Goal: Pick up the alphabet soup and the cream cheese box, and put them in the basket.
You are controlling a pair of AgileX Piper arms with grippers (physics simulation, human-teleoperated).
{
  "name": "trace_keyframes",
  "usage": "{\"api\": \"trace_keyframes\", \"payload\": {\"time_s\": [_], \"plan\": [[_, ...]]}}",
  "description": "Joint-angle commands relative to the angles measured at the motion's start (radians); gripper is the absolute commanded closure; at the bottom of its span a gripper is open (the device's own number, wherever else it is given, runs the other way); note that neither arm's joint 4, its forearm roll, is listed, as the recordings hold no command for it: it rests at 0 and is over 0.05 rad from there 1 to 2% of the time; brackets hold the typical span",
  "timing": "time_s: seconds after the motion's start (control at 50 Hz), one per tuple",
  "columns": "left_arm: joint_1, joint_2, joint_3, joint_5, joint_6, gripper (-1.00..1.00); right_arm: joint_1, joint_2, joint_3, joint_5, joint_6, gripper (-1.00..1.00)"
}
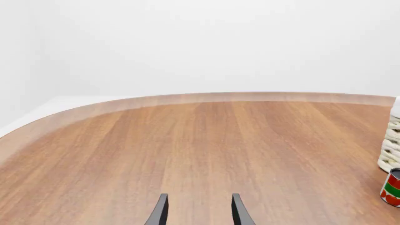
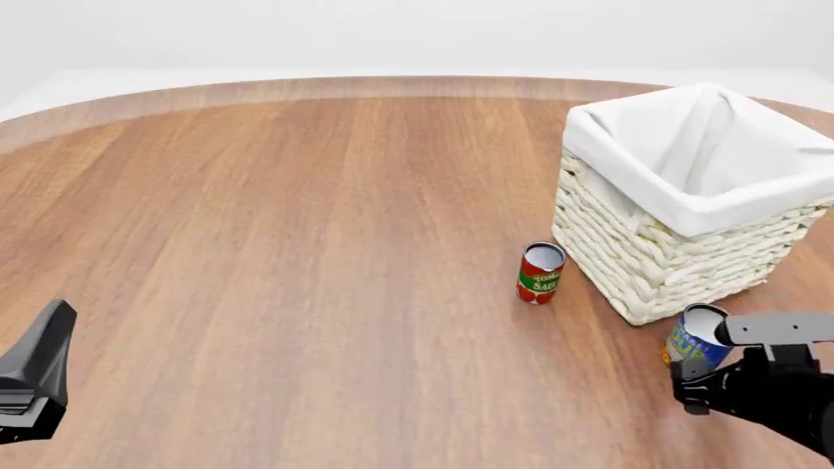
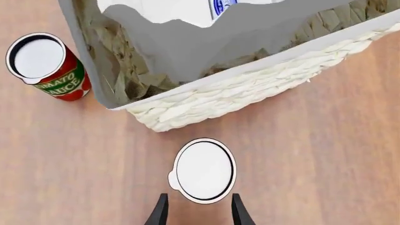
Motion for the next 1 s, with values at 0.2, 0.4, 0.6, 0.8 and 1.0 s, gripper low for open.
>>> {"api": "trace_keyframes", "payload": {"time_s": [0.2,0.4,0.6,0.8,1.0], "plan": [[0.0,0.0,0.0,0.0,0.0,-1.0,-0.003,0.03,-0.031,0.004,-0.009,-1.0],[0.0,0.0,0.0,0.0,0.0,-1.0,-0.004,0.06,-0.05,-0.006,-0.014,-1.0],[0.0,0.0,0.0,0.0,0.0,-1.0,-0.003,0.112,-0.063,-0.038,-0.015,-1.0],[0.0,0.0,0.0,0.0,0.0,-1.0,0.014,0.14,-0.049,-0.073,-0.005,-1.0],[0.0,0.0,0.0,0.0,0.0,-1.0,0.036,0.083,-0.015,-0.061,0.007,1.0]]}}
